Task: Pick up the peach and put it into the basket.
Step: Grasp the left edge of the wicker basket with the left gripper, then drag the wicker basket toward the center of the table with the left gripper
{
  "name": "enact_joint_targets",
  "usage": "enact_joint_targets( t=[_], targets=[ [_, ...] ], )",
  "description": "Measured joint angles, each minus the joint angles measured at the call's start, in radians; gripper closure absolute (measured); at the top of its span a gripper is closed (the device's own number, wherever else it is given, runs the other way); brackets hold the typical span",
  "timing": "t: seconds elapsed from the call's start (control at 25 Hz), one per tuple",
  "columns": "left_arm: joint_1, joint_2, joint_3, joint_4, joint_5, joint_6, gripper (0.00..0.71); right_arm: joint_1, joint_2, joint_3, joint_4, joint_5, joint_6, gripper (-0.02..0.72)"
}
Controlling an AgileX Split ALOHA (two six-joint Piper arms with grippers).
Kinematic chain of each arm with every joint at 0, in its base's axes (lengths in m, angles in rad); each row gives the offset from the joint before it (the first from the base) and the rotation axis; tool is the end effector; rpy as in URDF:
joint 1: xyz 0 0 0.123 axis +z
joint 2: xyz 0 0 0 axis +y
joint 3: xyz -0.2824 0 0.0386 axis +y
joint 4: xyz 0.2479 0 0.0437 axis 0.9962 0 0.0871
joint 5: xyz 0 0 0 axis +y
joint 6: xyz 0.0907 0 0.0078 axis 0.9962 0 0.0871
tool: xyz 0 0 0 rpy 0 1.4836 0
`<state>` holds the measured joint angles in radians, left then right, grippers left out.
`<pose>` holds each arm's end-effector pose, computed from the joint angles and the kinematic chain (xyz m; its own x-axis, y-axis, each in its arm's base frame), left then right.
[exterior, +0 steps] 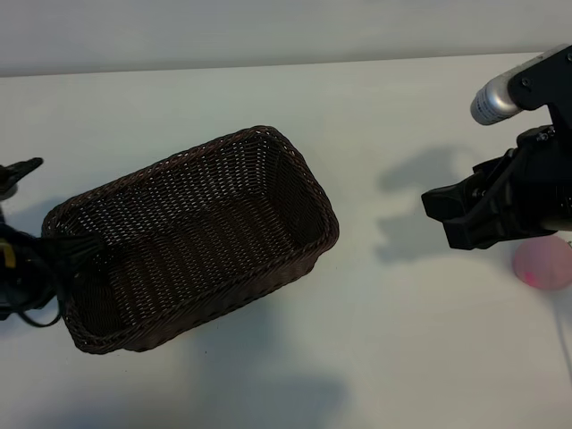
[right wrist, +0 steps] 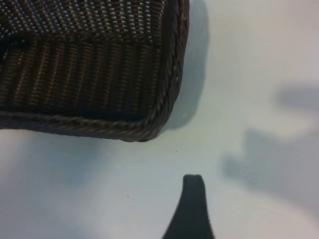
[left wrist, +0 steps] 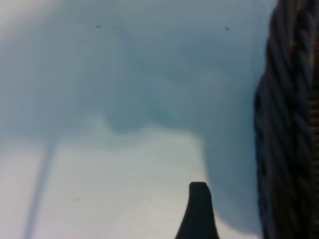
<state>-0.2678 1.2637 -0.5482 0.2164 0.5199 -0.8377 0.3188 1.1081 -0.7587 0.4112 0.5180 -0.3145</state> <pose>0.2003 -0.0449 0.1920 -0.8304 -0.3955 -0.3926 -0.3540 0.9185 -0.1764 0.2051 0.0867 0.2886 -0.6633 -0.1698 -0.7288 -0.4144 0.8943 0.1689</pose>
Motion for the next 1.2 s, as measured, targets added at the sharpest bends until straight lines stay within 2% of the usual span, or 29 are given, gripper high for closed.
enact_joint_targets(
  t=[0.16,0.36,0.6,0.88,1.2],
  targets=[
    [0.003,0.070,0.000,-0.060,-0.061,0.045,0.123,0.000,0.000,0.000,0.000,0.000,0.000,0.118],
    [0.003,0.116,0.000,-0.068,-0.094,0.047,0.134,0.000,0.000,0.000,0.000,0.002,0.000,0.120],
    [0.003,0.119,0.000,-0.068,-0.101,0.048,0.261,0.000,0.000,0.000,0.000,0.003,0.000,0.123],
    [0.005,0.124,0.003,-0.066,-0.106,0.071,0.475,0.000,0.000,0.000,0.000,0.003,0.000,0.123],
    [0.005,0.124,0.003,-0.068,-0.138,0.087,0.493,0.000,0.000,0.000,0.000,0.008,0.000,0.123]
  ],
)
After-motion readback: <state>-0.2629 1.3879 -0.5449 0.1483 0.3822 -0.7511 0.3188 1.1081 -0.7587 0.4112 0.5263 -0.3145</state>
